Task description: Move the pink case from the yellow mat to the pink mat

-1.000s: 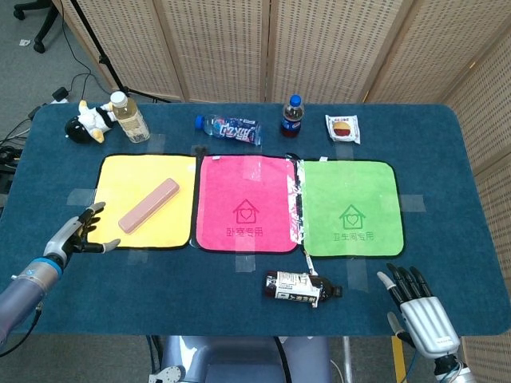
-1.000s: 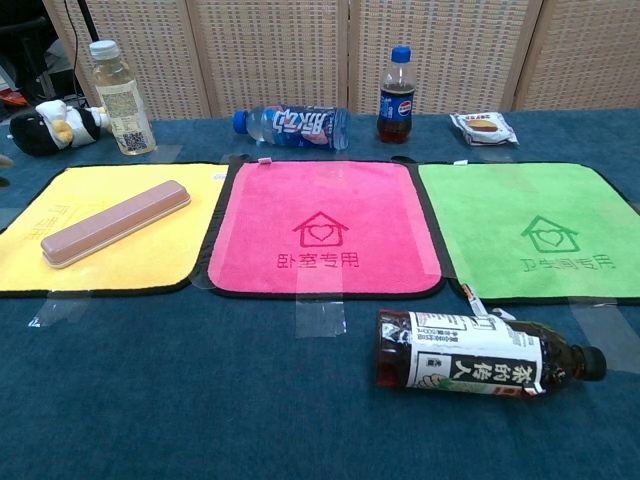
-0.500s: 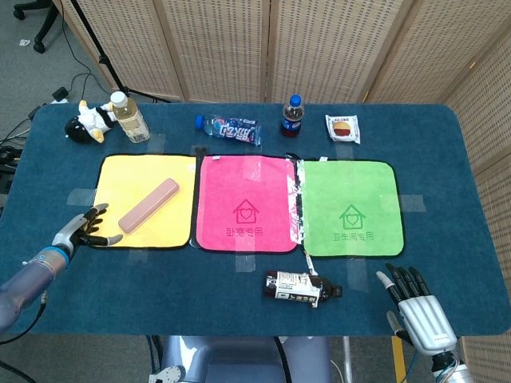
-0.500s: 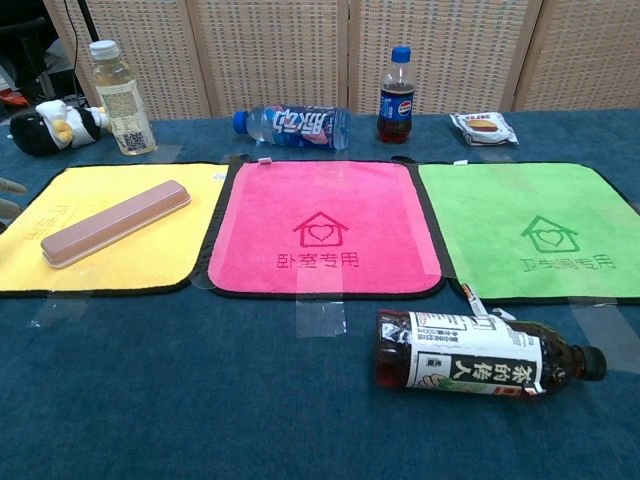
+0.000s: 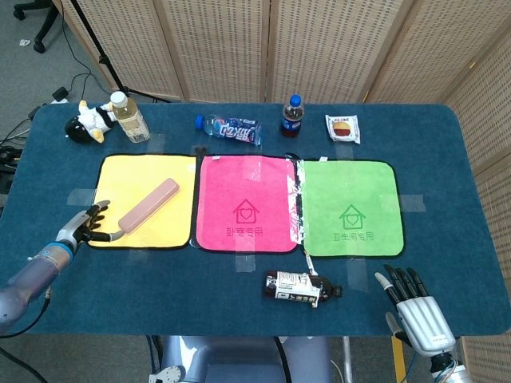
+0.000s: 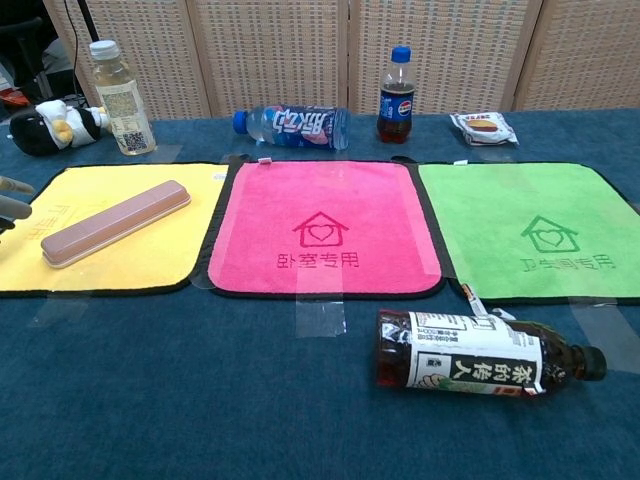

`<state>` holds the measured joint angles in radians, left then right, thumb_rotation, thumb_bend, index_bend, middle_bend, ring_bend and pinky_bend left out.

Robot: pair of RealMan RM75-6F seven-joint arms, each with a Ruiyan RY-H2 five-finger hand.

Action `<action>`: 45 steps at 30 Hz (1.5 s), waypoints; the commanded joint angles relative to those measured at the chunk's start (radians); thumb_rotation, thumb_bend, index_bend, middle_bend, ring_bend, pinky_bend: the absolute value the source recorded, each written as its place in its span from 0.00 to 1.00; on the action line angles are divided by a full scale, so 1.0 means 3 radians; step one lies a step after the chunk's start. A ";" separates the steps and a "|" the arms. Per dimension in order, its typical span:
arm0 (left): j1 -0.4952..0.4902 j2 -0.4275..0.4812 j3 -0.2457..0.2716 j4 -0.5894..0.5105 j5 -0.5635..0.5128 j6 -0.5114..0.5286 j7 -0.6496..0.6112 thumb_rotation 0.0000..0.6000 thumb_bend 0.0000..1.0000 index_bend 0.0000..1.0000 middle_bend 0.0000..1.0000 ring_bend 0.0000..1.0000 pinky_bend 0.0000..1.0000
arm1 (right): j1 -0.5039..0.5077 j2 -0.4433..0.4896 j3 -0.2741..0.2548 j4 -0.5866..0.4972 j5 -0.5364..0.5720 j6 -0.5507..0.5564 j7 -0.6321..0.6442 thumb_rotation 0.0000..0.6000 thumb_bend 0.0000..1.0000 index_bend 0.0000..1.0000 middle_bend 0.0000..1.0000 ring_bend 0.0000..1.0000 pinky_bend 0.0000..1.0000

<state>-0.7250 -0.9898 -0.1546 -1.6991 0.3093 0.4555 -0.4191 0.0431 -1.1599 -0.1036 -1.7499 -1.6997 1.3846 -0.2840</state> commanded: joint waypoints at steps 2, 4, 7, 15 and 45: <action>-0.0031 -0.0031 0.0026 0.0035 -0.0016 0.0027 0.0022 1.00 0.28 0.00 0.00 0.00 0.02 | 0.0002 -0.0001 -0.0003 0.0000 -0.0001 -0.0003 0.0001 1.00 0.52 0.08 0.00 0.00 0.00; -0.0046 -0.0053 0.0021 0.0059 -0.0033 0.0029 0.0013 1.00 0.28 0.00 0.00 0.00 0.02 | 0.0004 -0.0002 -0.0006 0.0001 -0.0005 -0.0004 -0.0002 1.00 0.52 0.08 0.00 0.00 0.00; -0.0063 -0.0090 0.0013 0.0093 -0.0033 0.0013 0.0008 1.00 0.28 0.00 0.00 0.00 0.02 | 0.0004 -0.0003 -0.0007 0.0001 -0.0002 -0.0005 -0.0005 1.00 0.52 0.08 0.00 0.00 0.00; -0.0106 -0.0214 -0.0008 0.0177 0.0016 -0.0056 0.0008 1.00 0.28 0.00 0.00 0.00 0.02 | 0.0008 -0.0013 -0.0014 0.0011 0.0002 -0.0015 -0.0013 1.00 0.52 0.08 0.00 0.00 0.00; -0.0264 -0.0718 -0.0061 0.0157 0.0213 0.0445 0.0241 1.00 0.28 0.00 0.00 0.00 0.02 | 0.0015 -0.0031 -0.0049 0.0031 -0.0063 0.0000 -0.0012 1.00 0.52 0.08 0.00 0.00 0.00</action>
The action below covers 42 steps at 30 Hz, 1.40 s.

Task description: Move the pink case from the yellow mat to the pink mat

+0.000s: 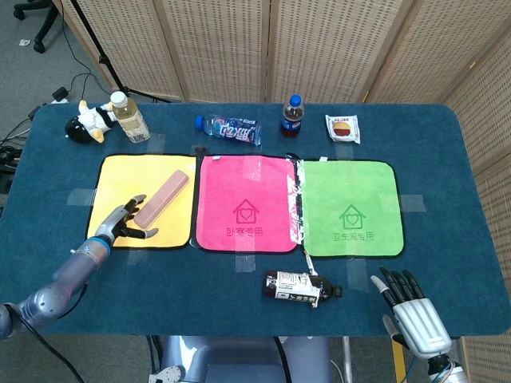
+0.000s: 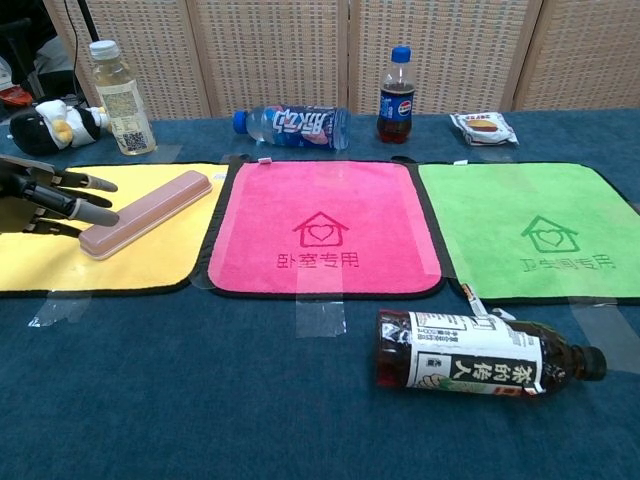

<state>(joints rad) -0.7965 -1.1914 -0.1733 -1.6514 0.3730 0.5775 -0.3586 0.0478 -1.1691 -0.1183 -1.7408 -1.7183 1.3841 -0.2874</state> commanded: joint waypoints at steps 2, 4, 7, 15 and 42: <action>-0.0050 -0.0090 0.0004 0.0007 -0.0016 0.0055 0.0069 1.00 0.28 0.00 0.00 0.00 0.02 | -0.0001 0.0000 0.0000 0.0001 0.0002 0.0003 0.0002 1.00 0.52 0.08 0.00 0.00 0.00; -0.0076 -0.0133 0.0006 0.0021 -0.0031 0.0075 0.0100 1.00 0.28 0.00 0.00 0.00 0.02 | -0.0002 0.0001 0.0000 0.0002 0.0004 0.0004 0.0002 1.00 0.52 0.08 0.00 0.00 0.00; -0.0122 -0.0205 0.0004 0.0049 -0.0043 0.0112 0.0159 1.00 0.28 0.00 0.00 0.00 0.02 | 0.0001 -0.0003 -0.0003 0.0004 0.0003 -0.0002 -0.0001 1.00 0.52 0.08 0.00 0.00 0.00; -0.0215 -0.0420 -0.0023 0.0108 -0.0048 0.0287 0.0311 1.00 0.28 0.00 0.00 0.00 0.02 | 0.0002 -0.0006 -0.0002 0.0010 0.0003 0.0001 0.0003 1.00 0.52 0.08 0.00 0.00 0.00; -0.0387 -0.0898 -0.0200 0.0465 -0.0214 0.0581 0.0706 1.00 0.28 0.00 0.00 0.00 0.02 | 0.0009 -0.0020 -0.0013 0.0020 0.0003 -0.0012 -0.0008 1.00 0.52 0.08 0.00 0.00 0.00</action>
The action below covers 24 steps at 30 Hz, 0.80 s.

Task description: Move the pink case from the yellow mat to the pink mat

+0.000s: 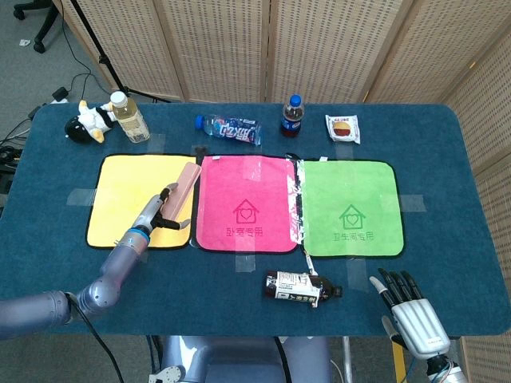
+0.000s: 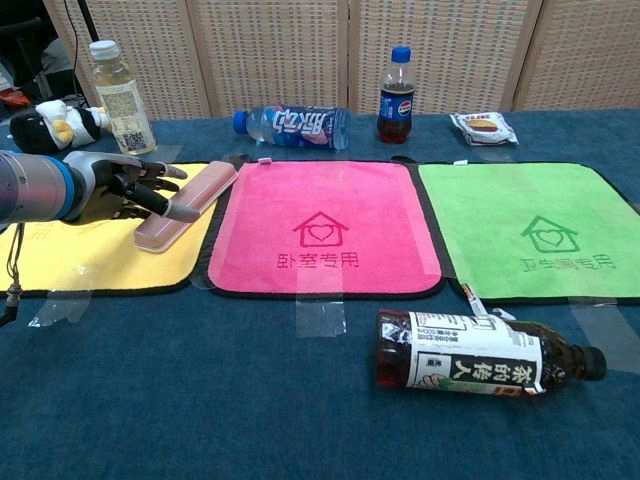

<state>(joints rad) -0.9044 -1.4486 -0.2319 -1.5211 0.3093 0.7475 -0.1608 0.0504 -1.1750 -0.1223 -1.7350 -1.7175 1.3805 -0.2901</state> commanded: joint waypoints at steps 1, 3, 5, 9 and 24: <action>-0.0038 -0.0062 -0.0003 0.0046 0.0004 0.0027 0.0075 1.00 0.28 0.00 0.00 0.00 0.02 | 0.0000 0.0000 0.0000 0.0001 0.0000 0.0001 0.0002 1.00 0.52 0.08 0.00 0.00 0.00; -0.0059 -0.0109 0.0004 0.0076 0.0013 0.0051 0.0131 1.00 0.28 0.00 0.00 0.00 0.02 | 0.0000 0.0002 0.0001 0.0001 -0.0001 0.0004 0.0007 1.00 0.52 0.08 0.00 0.00 0.00; -0.0072 -0.0165 -0.0015 0.0102 -0.0001 0.0065 0.0157 1.00 0.28 0.00 0.00 0.00 0.02 | 0.0000 0.0004 0.0001 0.0001 -0.0005 0.0012 0.0012 1.00 0.52 0.08 0.00 0.00 0.00; -0.0089 -0.0217 -0.0049 0.0103 0.0006 0.0075 0.0199 1.00 0.28 0.00 0.00 0.00 0.02 | -0.0002 0.0006 0.0000 0.0001 -0.0014 0.0022 0.0020 1.00 0.52 0.08 0.00 0.00 0.00; -0.0195 -0.0399 -0.0189 0.0058 -0.0030 0.0151 0.0429 1.00 0.27 0.00 0.00 0.00 0.02 | -0.0001 0.0008 -0.0003 0.0005 -0.0026 0.0035 0.0041 1.00 0.52 0.08 0.00 0.00 0.00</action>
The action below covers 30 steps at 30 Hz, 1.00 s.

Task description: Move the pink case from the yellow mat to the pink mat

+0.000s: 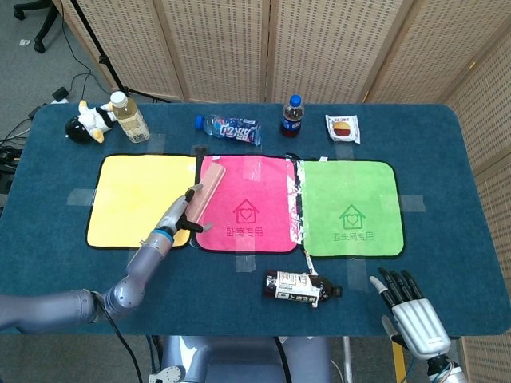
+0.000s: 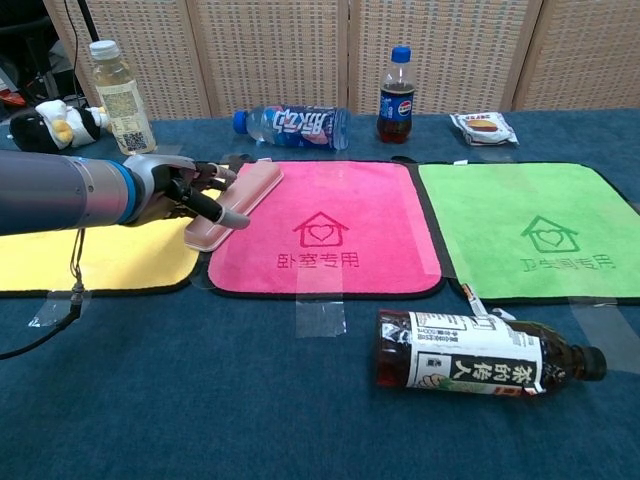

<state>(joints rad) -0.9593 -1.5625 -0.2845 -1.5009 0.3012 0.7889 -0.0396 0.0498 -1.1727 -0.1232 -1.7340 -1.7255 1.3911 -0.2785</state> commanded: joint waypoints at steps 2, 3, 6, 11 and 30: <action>-0.0026 -0.0039 -0.0029 -0.0019 -0.0005 0.0029 0.0058 1.00 0.27 0.00 0.00 0.00 0.02 | 0.0002 0.0002 -0.0001 0.0002 -0.0002 -0.0001 0.0006 1.00 0.52 0.08 0.00 0.00 0.00; -0.0032 -0.0049 -0.0038 -0.0023 -0.0007 0.0034 0.0073 1.00 0.27 0.00 0.00 0.00 0.02 | 0.0002 0.0003 -0.0003 0.0002 -0.0006 0.0001 0.0010 1.00 0.52 0.08 0.00 0.00 0.00; -0.0051 -0.0077 -0.0059 -0.0037 -0.0010 0.0054 0.0119 1.00 0.27 0.00 0.00 0.00 0.02 | 0.0002 0.0006 -0.0006 0.0001 -0.0015 0.0006 0.0014 1.00 0.52 0.08 0.00 0.00 0.00; -0.0083 -0.0121 -0.0077 -0.0050 -0.0028 0.0061 0.0198 1.00 0.27 0.00 0.00 0.00 0.02 | 0.0000 0.0012 -0.0006 -0.0006 -0.0019 0.0014 0.0022 1.00 0.52 0.08 0.00 0.00 0.00; -0.0230 -0.0445 -0.0203 0.0172 -0.0103 0.0048 0.0370 1.00 0.27 0.00 0.00 0.00 0.02 | -0.0007 0.0050 0.0004 -0.0019 -0.0046 0.0074 0.0094 1.00 0.52 0.08 0.00 0.00 0.00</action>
<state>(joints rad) -1.0273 -1.6938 -0.3434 -1.4483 0.2681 0.8021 0.0706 0.0478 -1.1580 -0.1220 -1.7395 -1.7391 1.4130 -0.2506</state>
